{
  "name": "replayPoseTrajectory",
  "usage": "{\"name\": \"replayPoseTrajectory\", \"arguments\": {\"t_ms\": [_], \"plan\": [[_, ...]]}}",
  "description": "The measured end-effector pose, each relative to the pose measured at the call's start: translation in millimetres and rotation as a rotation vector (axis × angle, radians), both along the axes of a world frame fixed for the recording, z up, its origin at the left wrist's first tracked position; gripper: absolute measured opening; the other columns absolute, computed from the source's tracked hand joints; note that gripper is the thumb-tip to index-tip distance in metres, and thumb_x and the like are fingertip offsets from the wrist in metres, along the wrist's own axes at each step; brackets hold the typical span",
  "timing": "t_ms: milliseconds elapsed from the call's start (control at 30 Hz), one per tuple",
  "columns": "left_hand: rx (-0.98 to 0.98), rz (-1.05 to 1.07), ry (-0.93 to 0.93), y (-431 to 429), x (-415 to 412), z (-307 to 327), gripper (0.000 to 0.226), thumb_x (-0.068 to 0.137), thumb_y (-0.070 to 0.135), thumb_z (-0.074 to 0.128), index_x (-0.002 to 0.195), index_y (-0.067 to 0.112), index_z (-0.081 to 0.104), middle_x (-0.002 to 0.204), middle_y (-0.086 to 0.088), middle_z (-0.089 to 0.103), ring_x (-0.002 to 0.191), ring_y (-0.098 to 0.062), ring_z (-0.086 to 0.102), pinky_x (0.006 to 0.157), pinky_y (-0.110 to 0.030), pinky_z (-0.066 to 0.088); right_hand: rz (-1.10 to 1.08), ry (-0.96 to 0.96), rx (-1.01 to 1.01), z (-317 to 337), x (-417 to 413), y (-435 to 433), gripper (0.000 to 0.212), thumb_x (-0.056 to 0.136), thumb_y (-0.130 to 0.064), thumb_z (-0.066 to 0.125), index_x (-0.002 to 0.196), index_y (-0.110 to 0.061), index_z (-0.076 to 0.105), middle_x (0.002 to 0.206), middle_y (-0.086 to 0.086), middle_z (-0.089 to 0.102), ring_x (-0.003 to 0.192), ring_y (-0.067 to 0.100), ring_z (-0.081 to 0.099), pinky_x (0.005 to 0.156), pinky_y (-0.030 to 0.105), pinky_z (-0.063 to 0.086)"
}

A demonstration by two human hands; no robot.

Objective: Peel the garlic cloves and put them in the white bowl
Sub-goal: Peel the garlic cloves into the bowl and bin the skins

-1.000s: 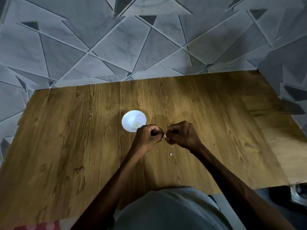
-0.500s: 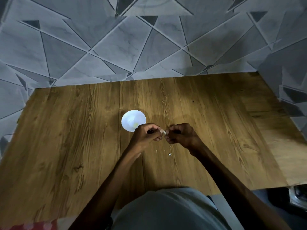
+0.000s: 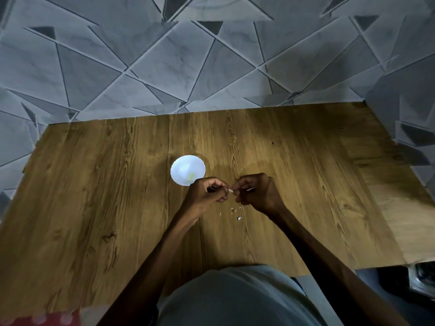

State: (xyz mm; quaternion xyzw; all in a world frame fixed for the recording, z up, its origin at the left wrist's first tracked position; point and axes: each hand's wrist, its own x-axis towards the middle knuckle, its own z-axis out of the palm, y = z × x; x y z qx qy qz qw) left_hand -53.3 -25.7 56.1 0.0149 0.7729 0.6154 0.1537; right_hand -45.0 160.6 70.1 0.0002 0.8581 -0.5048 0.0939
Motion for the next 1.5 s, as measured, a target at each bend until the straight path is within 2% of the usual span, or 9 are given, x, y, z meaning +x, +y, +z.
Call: {"name": "replayPoseTrajectory", "arguments": {"t_ms": [200,367,767,900,1067,1167,1267,1367,1500], "plan": [[-0.103,0.007,-0.003,-6.5,1.8,-25.1,0.008,0.086,0.001,0.066,0.090,0.003,0.073,0.078,-0.010,0.073,0.072,-0.021,0.070,0.070,-0.031,0.060,0.094,0.126,0.221,-21.6,-5.1,4.0,0.026,0.083,0.009,0.064,0.089,-0.015,0.075,0.079,-0.008,0.071,0.070,0.001,0.067,0.065,0.017,0.056],[-0.274,0.159,-0.121,-11.7,15.6,-62.1,0.005,0.084,0.014,0.073,0.084,0.019,0.071,0.076,0.007,0.071,0.072,-0.007,0.067,0.067,-0.018,0.051,0.157,0.137,0.386,-55.5,-2.2,7.5,0.017,0.088,-0.003,0.065,0.092,-0.016,0.075,0.089,-0.002,0.074,0.077,0.007,0.069,0.069,0.022,0.056],[-0.402,0.350,0.024,-12.7,18.4,-92.2,0.004,0.085,0.012,0.071,0.085,0.015,0.073,0.088,0.002,0.074,0.081,-0.010,0.065,0.079,-0.019,0.048,0.558,0.556,0.498,-96.5,23.3,-41.9,0.028,0.091,-0.015,0.058,0.115,-0.007,0.068,0.114,0.010,0.068,0.100,0.026,0.061,0.085,0.035,0.052],[-0.412,0.363,0.082,-19.4,25.3,-95.8,0.010,0.082,0.007,0.070,0.084,0.016,0.073,0.085,0.005,0.073,0.081,-0.007,0.066,0.078,-0.019,0.050,0.639,0.661,0.521,-108.5,24.9,-27.9,0.011,0.089,-0.009,0.062,0.092,-0.004,0.071,0.097,0.013,0.069,0.088,0.030,0.065,0.076,0.040,0.057],[-0.360,0.402,0.037,-34.3,44.0,-99.6,0.012,0.083,0.005,0.068,0.086,0.015,0.074,0.087,0.006,0.072,0.085,-0.006,0.066,0.079,-0.018,0.049,0.583,0.611,0.586,-106.0,32.3,8.2,0.028,0.095,-0.019,0.046,0.089,-0.004,0.070,0.095,0.011,0.068,0.084,0.026,0.066,0.070,0.037,0.058],[-0.346,0.426,0.013,-37.8,51.6,-98.1,0.014,0.083,0.006,0.065,0.086,0.015,0.075,0.086,0.007,0.073,0.082,-0.003,0.065,0.075,-0.010,0.045,0.340,0.522,0.654,-97.9,22.1,13.4,0.016,0.090,-0.011,0.055,0.099,-0.006,0.067,0.099,0.012,0.066,0.088,0.028,0.064,0.069,0.037,0.056],[-0.305,0.431,-0.009,-34.7,55.6,-94.0,0.012,0.084,0.009,0.066,0.087,0.015,0.075,0.084,0.006,0.073,0.078,-0.004,0.065,0.072,-0.012,0.047,0.139,0.321,0.787,-97.6,13.7,6.3,0.039,0.083,-0.001,0.068,0.121,-0.003,0.062,0.119,0.018,0.063,0.102,0.034,0.059,0.073,0.040,0.055],[-0.252,0.407,-0.017,-28.4,55.0,-93.1,0.011,0.086,0.011,0.066,0.088,0.016,0.075,0.080,0.003,0.072,0.076,-0.014,0.068,0.072,-0.026,0.052,0.156,0.259,0.802,-110.6,25.7,-3.8,0.047,0.088,-0.011,0.068,0.133,-0.003,0.054,0.128,0.017,0.055,0.103,0.030,0.055,0.073,0.034,0.052],[-0.174,0.415,-0.071,-19.6,55.6,-88.1,0.014,0.088,0.007,0.063,0.091,0.015,0.073,0.078,-0.001,0.072,0.069,-0.012,0.066,0.065,-0.022,0.052,0.288,0.236,0.737,-114.2,49.9,-9.7,0.036,0.101,-0.018,0.046,0.136,-0.007,0.048,0.132,0.009,0.048,0.098,0.018,0.049,0.065,0.023,0.041]]}}
